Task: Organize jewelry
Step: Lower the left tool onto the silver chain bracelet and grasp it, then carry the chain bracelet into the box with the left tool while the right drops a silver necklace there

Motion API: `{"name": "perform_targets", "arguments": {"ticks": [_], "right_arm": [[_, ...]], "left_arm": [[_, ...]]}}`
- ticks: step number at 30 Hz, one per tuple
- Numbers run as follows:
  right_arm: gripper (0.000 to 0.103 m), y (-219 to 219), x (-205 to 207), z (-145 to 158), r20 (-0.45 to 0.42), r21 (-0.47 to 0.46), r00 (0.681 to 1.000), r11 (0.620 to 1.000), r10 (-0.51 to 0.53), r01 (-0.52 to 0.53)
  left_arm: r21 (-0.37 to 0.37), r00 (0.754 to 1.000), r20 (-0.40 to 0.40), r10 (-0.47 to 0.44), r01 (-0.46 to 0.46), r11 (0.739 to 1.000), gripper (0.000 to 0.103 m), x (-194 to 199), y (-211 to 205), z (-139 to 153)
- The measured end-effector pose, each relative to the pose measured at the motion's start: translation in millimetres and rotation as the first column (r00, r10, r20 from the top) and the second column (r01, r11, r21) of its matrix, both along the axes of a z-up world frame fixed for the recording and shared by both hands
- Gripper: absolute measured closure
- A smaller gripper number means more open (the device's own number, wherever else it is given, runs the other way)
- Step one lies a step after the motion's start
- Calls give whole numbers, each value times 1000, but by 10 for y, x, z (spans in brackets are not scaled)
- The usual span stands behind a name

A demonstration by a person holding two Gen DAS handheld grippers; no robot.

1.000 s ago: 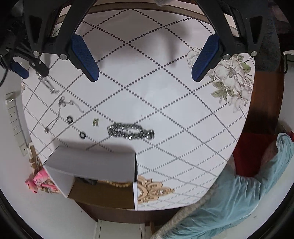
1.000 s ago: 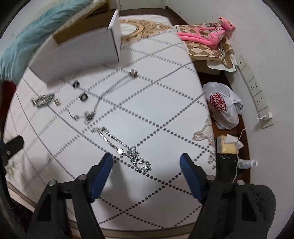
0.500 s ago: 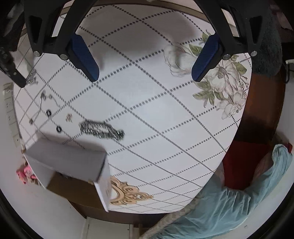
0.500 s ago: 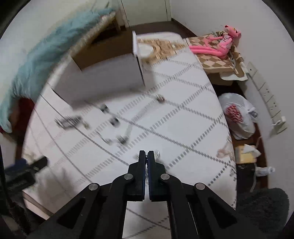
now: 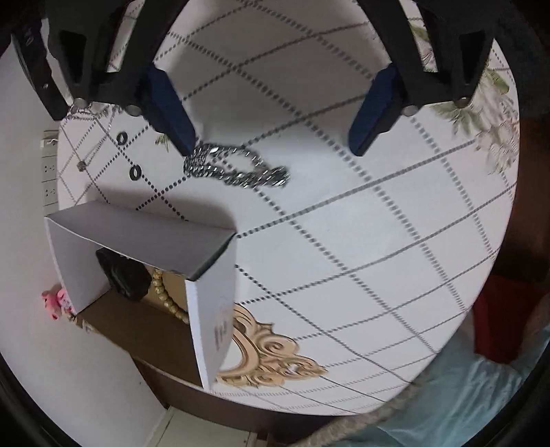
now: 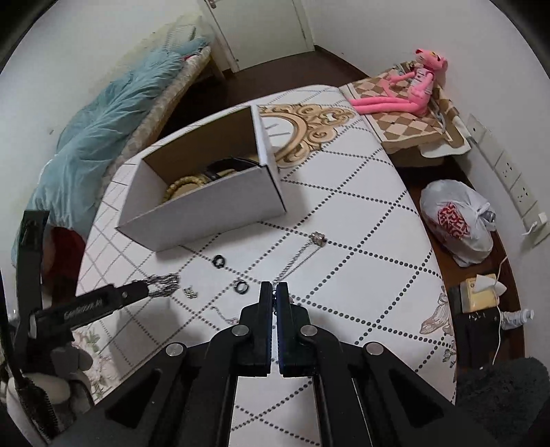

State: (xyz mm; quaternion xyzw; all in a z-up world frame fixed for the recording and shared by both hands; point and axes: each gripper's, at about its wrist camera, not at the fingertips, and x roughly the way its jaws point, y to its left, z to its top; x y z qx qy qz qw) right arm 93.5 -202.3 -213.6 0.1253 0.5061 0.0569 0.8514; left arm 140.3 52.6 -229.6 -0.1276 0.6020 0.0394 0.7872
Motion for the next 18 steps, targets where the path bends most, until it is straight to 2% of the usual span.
{"name": "perform_targets", "arguments": {"ticks": [1, 3, 4, 5, 6, 7, 12, 18], "right_arm": [[101, -18, 9, -22, -4, -2, 1000, 1000, -4, 4], [101, -35, 30, -71, -13, -5, 1000, 1000, -12, 12], [101, -46, 38, -94, -17, -8, 1000, 1000, -17, 17], [101, -57, 41, -111, -20, -10, 1000, 1000, -21, 21], [101, -66, 46, -130, -24, -11, 999, 1000, -23, 23], [101, -76, 50, -149, -28, -13, 999, 1000, -26, 26], [101, -89, 53, -191, -36, -30, 999, 999, -32, 30], [101, -84, 27, -136, -28, -37, 999, 999, -23, 22]], "left_arm": [[9, 1000, -3, -7, 7, 1000, 35, 30, -33, -24], [50, 1000, 5, -23, 23, 998, 43, 72, -108, -29], [73, 999, 18, -40, 38, 997, 57, 86, -154, -21], [105, 998, 32, -55, 52, 993, 75, 92, -196, -10], [119, 997, 42, -67, 62, 991, 77, 94, -226, -8], [123, 996, 49, -76, 69, 990, 89, 96, -242, -7], [103, 991, 91, -101, 92, 990, 93, 38, -251, 25], [87, 981, 142, -133, 121, 989, 94, -247, -290, 247]]}}
